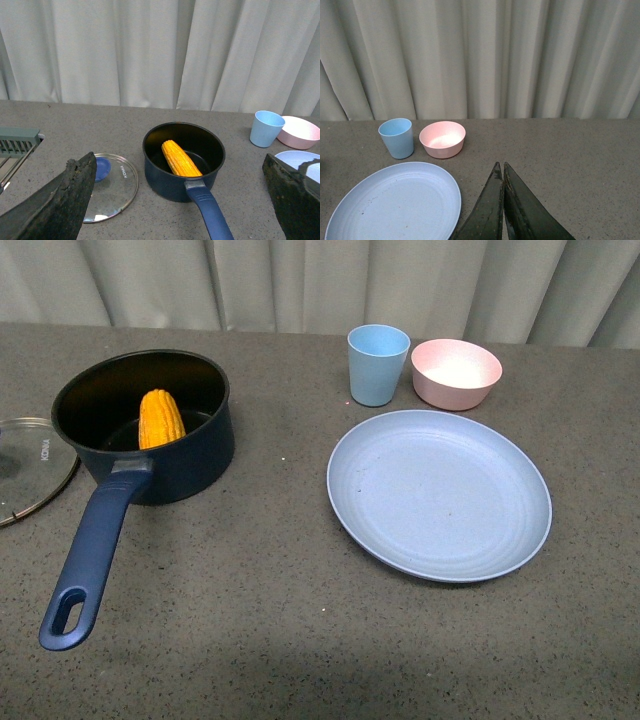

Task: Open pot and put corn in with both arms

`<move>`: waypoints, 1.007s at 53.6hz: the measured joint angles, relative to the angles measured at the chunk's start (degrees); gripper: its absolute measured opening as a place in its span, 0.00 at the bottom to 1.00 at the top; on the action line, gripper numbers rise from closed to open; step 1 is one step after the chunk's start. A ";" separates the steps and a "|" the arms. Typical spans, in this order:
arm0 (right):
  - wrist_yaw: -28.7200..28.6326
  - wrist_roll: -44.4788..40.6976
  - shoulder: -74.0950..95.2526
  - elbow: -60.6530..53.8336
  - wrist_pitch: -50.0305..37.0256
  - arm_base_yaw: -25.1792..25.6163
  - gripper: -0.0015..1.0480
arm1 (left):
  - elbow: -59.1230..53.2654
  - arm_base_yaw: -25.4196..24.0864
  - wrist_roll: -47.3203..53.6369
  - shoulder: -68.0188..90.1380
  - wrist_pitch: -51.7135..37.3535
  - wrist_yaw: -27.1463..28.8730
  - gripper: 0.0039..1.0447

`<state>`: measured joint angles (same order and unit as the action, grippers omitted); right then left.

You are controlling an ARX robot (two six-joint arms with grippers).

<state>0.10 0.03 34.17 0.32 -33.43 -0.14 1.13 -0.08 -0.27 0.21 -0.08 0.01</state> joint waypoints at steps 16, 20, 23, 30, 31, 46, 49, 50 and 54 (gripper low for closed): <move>0.00 0.02 -10.16 -0.02 9.44 0.00 0.01 | 0.00 0.00 0.00 0.00 0.00 0.00 0.94; 0.00 0.00 -12.07 -0.02 11.26 0.00 0.01 | 0.00 0.00 0.00 0.00 0.00 0.00 0.94; 0.00 0.02 -13.35 -0.02 12.55 0.00 0.01 | 0.00 0.00 0.00 0.00 0.00 0.00 0.94; 0.00 0.00 -16.20 -0.02 15.30 0.00 0.01 | 0.00 0.00 0.00 0.00 0.00 0.00 0.94; 0.00 0.02 -16.41 -0.02 15.52 0.00 0.01 | 0.02 0.00 0.00 0.00 0.00 0.00 0.94; 0.00 0.02 -21.27 -0.02 20.35 0.00 0.01 | 0.00 0.00 0.00 0.00 0.00 0.00 0.94; 0.00 0.00 -22.18 -0.02 21.24 0.00 0.01 | 0.00 0.00 0.00 0.00 0.00 0.00 0.94; 0.00 0.02 -22.34 -0.02 21.40 0.00 0.01 | 0.00 0.00 0.00 0.00 0.00 0.00 0.94; -0.02 0.00 -23.32 -0.02 22.36 0.00 0.01 | 0.00 0.00 0.00 0.00 0.00 0.00 0.94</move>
<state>0.08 0.03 10.85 0.30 -11.07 -0.14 1.13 -0.08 -0.27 0.21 -0.08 0.01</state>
